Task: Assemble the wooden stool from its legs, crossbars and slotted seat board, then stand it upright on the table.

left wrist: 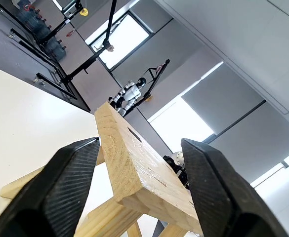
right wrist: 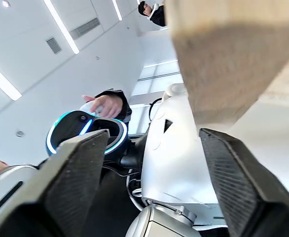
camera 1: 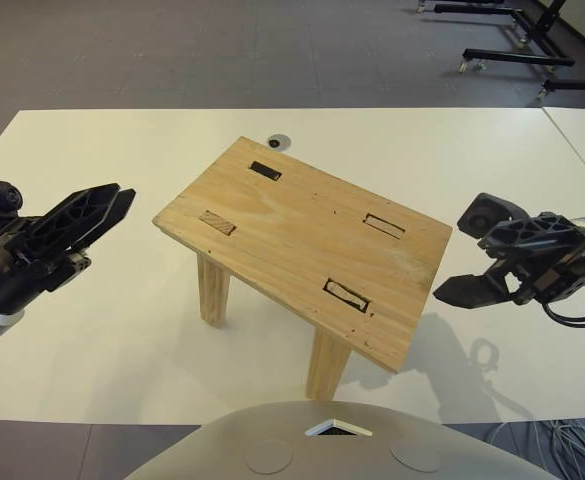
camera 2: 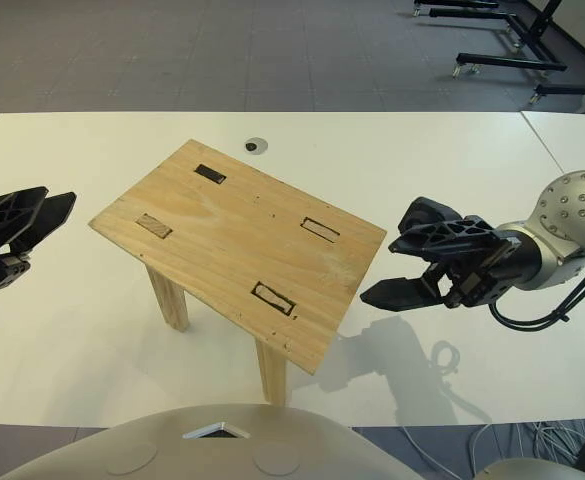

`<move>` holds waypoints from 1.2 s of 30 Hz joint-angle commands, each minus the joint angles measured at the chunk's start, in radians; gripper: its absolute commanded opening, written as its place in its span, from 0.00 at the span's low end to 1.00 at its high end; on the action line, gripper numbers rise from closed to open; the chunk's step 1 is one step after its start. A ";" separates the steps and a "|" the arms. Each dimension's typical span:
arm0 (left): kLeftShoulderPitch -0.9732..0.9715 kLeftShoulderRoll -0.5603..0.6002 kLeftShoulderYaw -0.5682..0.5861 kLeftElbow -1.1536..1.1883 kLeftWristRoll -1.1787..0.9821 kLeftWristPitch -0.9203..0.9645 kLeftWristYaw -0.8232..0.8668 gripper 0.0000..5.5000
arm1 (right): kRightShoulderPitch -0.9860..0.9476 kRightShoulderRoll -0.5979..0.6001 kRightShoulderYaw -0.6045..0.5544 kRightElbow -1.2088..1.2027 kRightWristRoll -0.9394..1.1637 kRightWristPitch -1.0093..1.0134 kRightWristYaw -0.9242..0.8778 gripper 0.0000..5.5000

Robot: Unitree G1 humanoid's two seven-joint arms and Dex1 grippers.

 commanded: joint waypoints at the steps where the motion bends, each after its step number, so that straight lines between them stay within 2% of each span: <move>1: 0.017 0.005 0.016 -0.038 0.006 0.002 0.034 0.66 | 0.104 0.029 -0.139 -0.007 0.004 -0.099 -0.100 0.73; 3: 0.032 -0.005 0.024 -0.072 0.007 -0.024 0.054 0.68 | 0.219 0.100 -0.316 0.034 0.004 -0.191 -0.243 0.80; 6: 0.043 -0.034 0.085 -0.111 0.090 -0.091 0.041 0.68 | 0.447 0.323 -0.712 0.082 0.004 -0.375 -0.631 0.92; 8: 0.064 -0.061 0.158 -0.102 0.191 -0.139 -0.021 0.68 | 0.726 0.472 -0.995 -0.104 0.004 -0.542 -0.867 0.93; 11: 0.112 -0.087 0.258 -0.121 0.278 -0.183 -0.094 0.68 | 0.974 0.596 -1.249 -0.269 0.004 -0.658 -1.042 0.93; 14: 0.128 -0.076 0.340 -0.163 0.280 -0.208 -0.134 0.68 | 1.054 0.720 -1.406 -0.364 0.004 -0.683 -1.138 0.93; 15: 0.152 -0.073 0.360 -0.200 0.254 -0.191 -0.178 0.68 | 1.077 0.724 -1.445 -0.388 0.004 -0.663 -1.125 0.93; 16: 0.181 -0.075 0.366 -0.240 0.237 -0.171 -0.226 0.68 | 1.105 0.701 -1.473 -0.399 0.004 -0.619 -1.085 0.93; 18: 0.272 -0.090 0.321 -0.331 0.254 -0.109 -0.346 0.68 | 1.225 0.586 -1.533 -0.431 0.004 -0.455 -0.887 0.93; 21: 0.374 -0.107 0.182 -0.442 0.327 -0.055 -0.446 0.68 | 1.305 0.462 -1.522 -0.563 0.003 -0.292 -0.679 0.93; 24: 0.325 -0.088 0.044 -0.425 0.427 -0.072 -0.472 0.68 | 1.250 0.480 -1.394 -0.651 -0.024 -0.329 -0.706 0.93; 27: 0.208 -0.054 -0.086 -0.338 0.543 -0.090 -0.488 0.68 | 1.140 0.575 -1.216 -0.627 -0.085 -0.405 -0.798 0.93; 30: 0.045 0.006 -0.242 -0.203 0.756 -0.140 -0.545 0.68 | 1.011 0.746 -1.047 -0.555 -0.327 -0.474 -0.888 0.93; 34: -0.160 0.021 -0.376 -0.006 0.940 -0.196 -0.593 0.68 | 0.963 0.936 -0.985 -0.491 -0.594 -0.643 -0.974 0.93; 36: -0.271 -0.003 -0.437 0.102 1.035 -0.254 -0.605 0.68 | 0.938 1.008 -0.956 -0.447 -0.760 -0.760 -0.957 0.93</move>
